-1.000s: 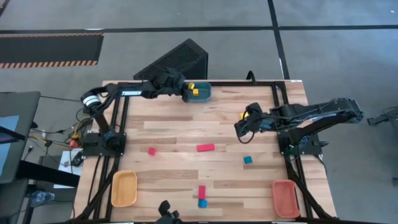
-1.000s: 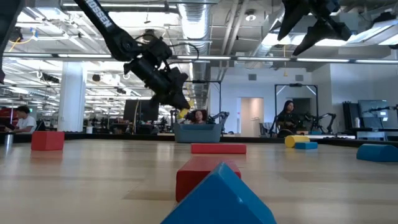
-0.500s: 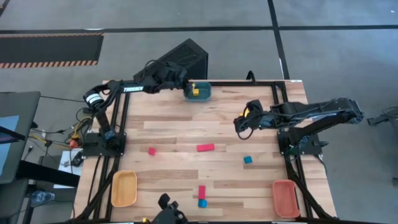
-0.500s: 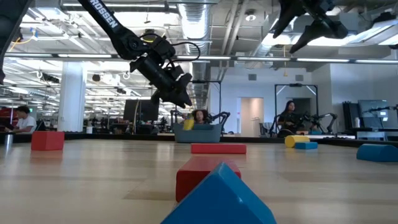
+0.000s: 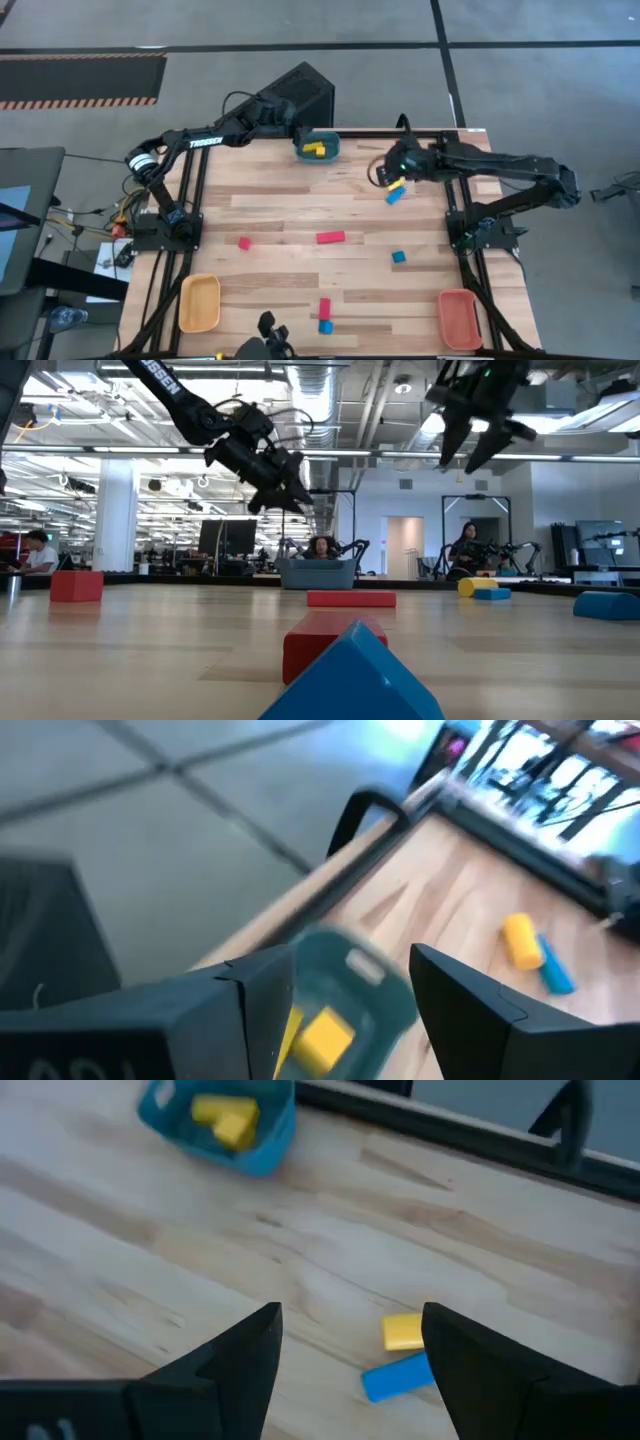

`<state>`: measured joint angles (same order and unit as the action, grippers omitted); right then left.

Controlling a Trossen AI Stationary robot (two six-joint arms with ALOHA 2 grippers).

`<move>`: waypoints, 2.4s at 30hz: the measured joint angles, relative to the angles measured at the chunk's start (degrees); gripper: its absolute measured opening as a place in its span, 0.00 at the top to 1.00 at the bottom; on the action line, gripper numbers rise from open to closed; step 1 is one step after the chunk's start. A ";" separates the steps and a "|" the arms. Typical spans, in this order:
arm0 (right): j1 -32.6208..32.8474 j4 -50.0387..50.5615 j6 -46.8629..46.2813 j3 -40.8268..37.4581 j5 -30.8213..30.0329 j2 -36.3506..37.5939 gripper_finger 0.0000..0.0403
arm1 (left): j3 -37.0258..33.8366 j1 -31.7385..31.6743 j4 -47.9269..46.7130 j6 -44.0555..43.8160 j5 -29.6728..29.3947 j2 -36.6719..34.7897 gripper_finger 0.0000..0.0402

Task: Sort & place blocks by color
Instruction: Put the yellow block into the blue bin

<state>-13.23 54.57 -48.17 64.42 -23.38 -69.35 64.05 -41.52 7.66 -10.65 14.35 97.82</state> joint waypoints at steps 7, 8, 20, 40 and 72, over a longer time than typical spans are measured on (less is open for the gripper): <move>-9.27 -0.16 12.66 0.03 6.19 -8.65 0.20 | 0.02 0.04 3.22 4.98 -8.13 -1.31 0.55; -10.50 -0.08 13.50 0.07 6.95 -10.54 0.17 | 0.00 0.02 2.87 2.26 -9.11 -1.29 0.55; -17.75 3.55 17.56 0.01 18.21 -29.86 0.05 | -0.04 0.29 -3.21 5.64 -13.90 -1.20 0.55; -24.55 3.28 34.45 0.03 18.97 -30.07 0.06 | -0.04 4.61 -1.14 1.89 -19.71 -1.20 0.55; -28.42 -4.39 42.63 -7.20 26.17 -31.25 0.06 | -0.07 7.45 -1.08 -3.55 -17.68 -1.18 0.55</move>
<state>-41.65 50.18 -5.54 57.22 2.80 -100.60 63.99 -34.06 6.58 -14.20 -3.33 96.64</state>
